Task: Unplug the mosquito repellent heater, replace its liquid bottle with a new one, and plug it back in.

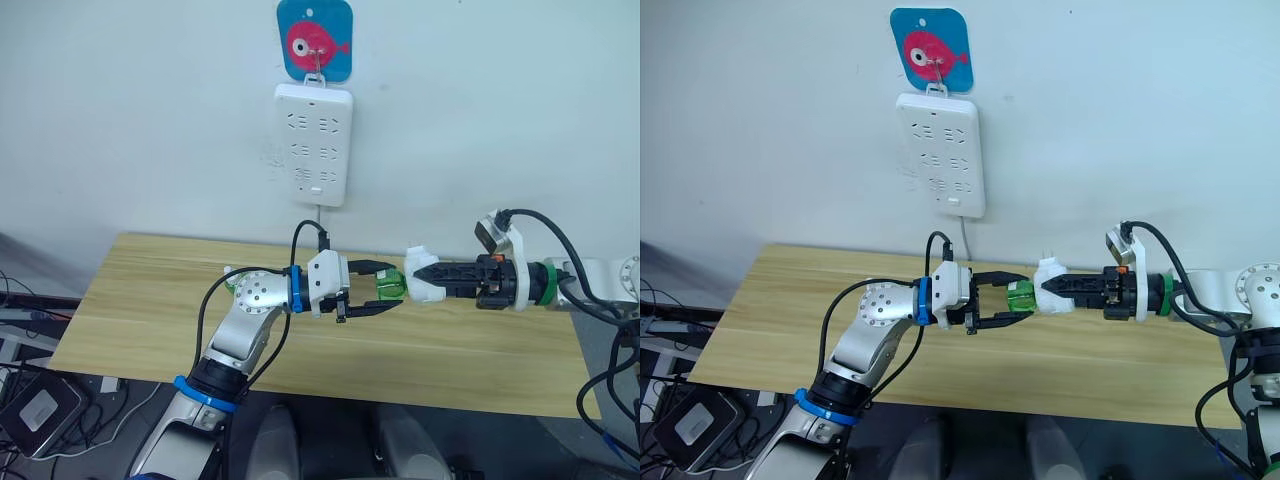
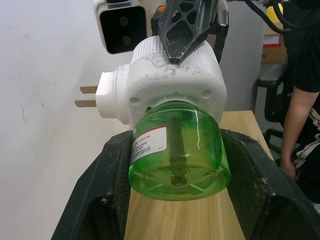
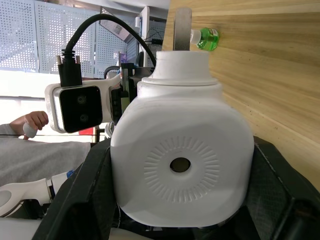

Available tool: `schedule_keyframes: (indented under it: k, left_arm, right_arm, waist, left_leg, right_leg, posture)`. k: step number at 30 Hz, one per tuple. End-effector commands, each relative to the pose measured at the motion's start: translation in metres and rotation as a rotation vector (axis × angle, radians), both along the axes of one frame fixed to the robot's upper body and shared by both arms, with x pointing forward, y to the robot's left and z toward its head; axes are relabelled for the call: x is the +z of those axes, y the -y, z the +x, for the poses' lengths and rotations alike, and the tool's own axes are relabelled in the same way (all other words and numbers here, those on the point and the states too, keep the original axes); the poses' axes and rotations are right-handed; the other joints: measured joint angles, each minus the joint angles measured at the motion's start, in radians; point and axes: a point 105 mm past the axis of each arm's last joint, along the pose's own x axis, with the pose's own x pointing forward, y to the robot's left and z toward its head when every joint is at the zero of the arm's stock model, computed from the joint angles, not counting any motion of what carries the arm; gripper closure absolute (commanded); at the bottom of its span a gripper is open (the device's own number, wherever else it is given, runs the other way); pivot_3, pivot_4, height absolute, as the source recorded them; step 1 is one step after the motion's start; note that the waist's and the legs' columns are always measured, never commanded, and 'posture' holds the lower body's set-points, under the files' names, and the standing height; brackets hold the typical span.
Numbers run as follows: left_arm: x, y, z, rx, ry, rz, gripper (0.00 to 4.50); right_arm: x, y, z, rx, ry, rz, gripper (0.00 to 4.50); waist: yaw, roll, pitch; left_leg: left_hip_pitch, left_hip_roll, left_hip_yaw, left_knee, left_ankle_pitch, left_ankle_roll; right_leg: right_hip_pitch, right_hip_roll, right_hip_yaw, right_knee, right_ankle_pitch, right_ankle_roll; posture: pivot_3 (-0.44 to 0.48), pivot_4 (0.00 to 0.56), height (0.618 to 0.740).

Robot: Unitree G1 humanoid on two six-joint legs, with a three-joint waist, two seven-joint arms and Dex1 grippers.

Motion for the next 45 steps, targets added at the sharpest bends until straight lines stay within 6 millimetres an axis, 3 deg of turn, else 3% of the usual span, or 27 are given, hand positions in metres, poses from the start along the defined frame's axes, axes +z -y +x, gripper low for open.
schedule_keyframes:
  k: [1,3,6,8,12,16,19,20,23,25,27,33,35,37,45]
  left_arm:
    - [0.010,0.005,-0.002,-0.007,-0.094,-0.045,2.25]
    - [0.015,0.003,0.000,-0.017,-0.500,-0.133,2.25]
    - [0.026,-0.005,-0.007,-0.178,-1.086,-0.213,2.25]
    - [0.028,-0.015,-0.011,-0.275,-1.300,-0.216,2.25]
    - [0.017,-0.021,-0.025,-0.306,-1.390,-0.102,2.25]
    - [0.022,-0.020,-0.024,-0.327,-1.389,-0.118,1.01]
    - [0.023,-0.021,-0.009,-0.251,-1.359,-0.161,0.04]
    - [0.024,-0.023,-0.007,-0.236,-1.342,-0.164,0.02]
    - [0.027,-0.039,-0.013,-0.202,-1.175,-0.093,0.02]
    - [0.020,-0.050,-0.030,-0.207,-0.997,0.058,0.02]
    - [0.004,-0.058,-0.033,-0.150,-0.676,0.205,0.02]
    - [0.015,-0.052,0.024,0.185,0.139,0.076,0.02]
    - [0.020,-0.047,0.023,0.236,0.479,0.059,0.02]
    - [0.016,-0.036,0.011,0.178,0.696,0.045,0.02]
    - [0.024,-0.026,0.019,0.194,0.986,-0.015,0.02]
  right_arm:
    - [0.016,-0.006,-0.005,0.059,0.062,0.026,1.52]
    - [0.019,-0.007,-0.006,0.073,0.093,0.019,1.52]
    - [0.023,-0.009,-0.009,0.109,0.125,0.019,1.52]
    - [0.024,-0.011,-0.013,0.141,0.136,0.013,1.52]
    - [0.023,-0.013,-0.017,0.169,0.148,0.011,1.52]
    - [0.024,-0.011,-0.015,0.158,0.151,0.014,1.52]
    - [0.024,-0.006,-0.012,0.124,0.147,0.021,1.52]
    - [0.024,-0.004,-0.011,0.116,0.147,0.021,1.52]
    - [0.023,0.006,-0.001,0.037,0.149,0.018,1.52]
    - [0.021,0.013,0.007,-0.020,0.161,-0.001,1.52]
    - [0.024,0.024,0.017,-0.094,0.160,0.012,1.52]
    - [0.024,0.034,0.022,-0.146,0.144,0.038,1.52]
    - [0.028,0.031,0.021,-0.138,0.150,0.064,1.52]
    - [0.031,0.027,0.019,-0.124,0.155,0.086,1.52]
    - [0.036,0.015,0.015,-0.090,0.156,0.123,1.52]
  waist:
    - [0.000,0.000,0.000]
    - [-0.001,0.000,0.000]
    - [-0.006,-0.001,0.000]
    - [-0.008,-0.001,0.000]
    - [-0.011,-0.001,0.000]
    - [-0.006,-0.001,0.000]
    - [-0.005,-0.001,0.001]
    - [-0.005,-0.001,0.001]
    - [-0.009,-0.001,0.001]
    - [-0.013,-0.001,0.001]
    - [-0.010,0.000,0.000]
    - [0.028,0.000,0.001]
    - [0.032,0.000,0.001]
    - [0.037,0.000,0.001]
    - [0.039,0.000,0.001]
  left_leg:
    - [0.000,0.000,0.000,0.000,0.000,0.000]
    - [0.000,0.000,0.000,0.000,0.000,0.000]
    - [0.000,0.000,-0.002,0.001,0.000,0.000]
    - [-0.001,0.000,-0.005,0.002,0.000,0.000]
    - [-0.001,0.001,-0.004,0.002,0.000,0.000]
    - [-0.001,0.001,-0.004,0.001,0.000,0.000]
    - [-0.001,0.000,-0.003,0.003,0.000,0.000]
    - [-0.001,0.000,-0.003,0.003,0.000,0.000]
    - [0.000,0.000,-0.002,0.003,0.000,0.000]
    - [0.000,0.001,-0.001,0.002,0.000,0.000]
    - [0.002,0.001,0.000,-0.002,0.000,0.000]
    - [0.000,0.000,0.001,0.001,0.000,0.000]
    - [-0.001,0.000,0.002,0.002,0.000,0.000]
    - [-0.002,0.000,0.003,0.002,-0.001,0.000]
    - [-0.004,0.000,0.002,0.002,-0.002,0.003]
  right_leg:
    - [0.000,0.000,0.000,0.000,0.000,0.000]
    - [0.000,0.000,0.000,0.000,0.000,0.000]
    - [0.000,0.000,-0.002,0.001,-0.001,0.002]
    - [0.000,0.001,-0.004,0.002,-0.003,0.005]
    - [0.000,0.001,-0.003,0.001,-0.003,0.005]
    - [0.000,0.001,-0.003,0.001,0.000,0.000]
    - [0.001,0.000,-0.003,0.001,-0.001,0.001]
    - [0.001,0.000,-0.002,0.001,-0.001,0.001]
    - [0.001,0.000,-0.002,0.001,0.000,0.001]
    - [0.000,0.001,-0.001,0.001,0.000,0.000]
    - [0.000,0.001,0.000,0.000,0.000,0.000]
    - [0.001,-0.002,0.000,-0.005,0.001,0.001]
    - [0.001,-0.002,0.002,-0.007,0.002,0.002]
    - [0.001,-0.002,0.003,-0.008,0.003,0.003]
    - [0.001,-0.002,0.001,-0.010,0.004,0.003]
  posture:
    - [-0.052,0.220,0.740]
    - [-0.046,0.222,0.740]
    - [-0.048,0.224,0.740]
    - [-0.051,0.224,0.740]
    - [-0.059,0.226,0.740]
    - [-0.069,0.230,0.740]
    - [-0.073,0.232,0.740]
    - [-0.073,0.233,0.740]
    - [-0.073,0.233,0.740]
    - [-0.073,0.233,0.740]
    - [-0.070,0.233,0.740]
    - [-0.066,0.233,0.740]
    - [-0.069,0.235,0.740]
    - [-0.069,0.235,0.740]
    - [-0.073,0.233,0.740]
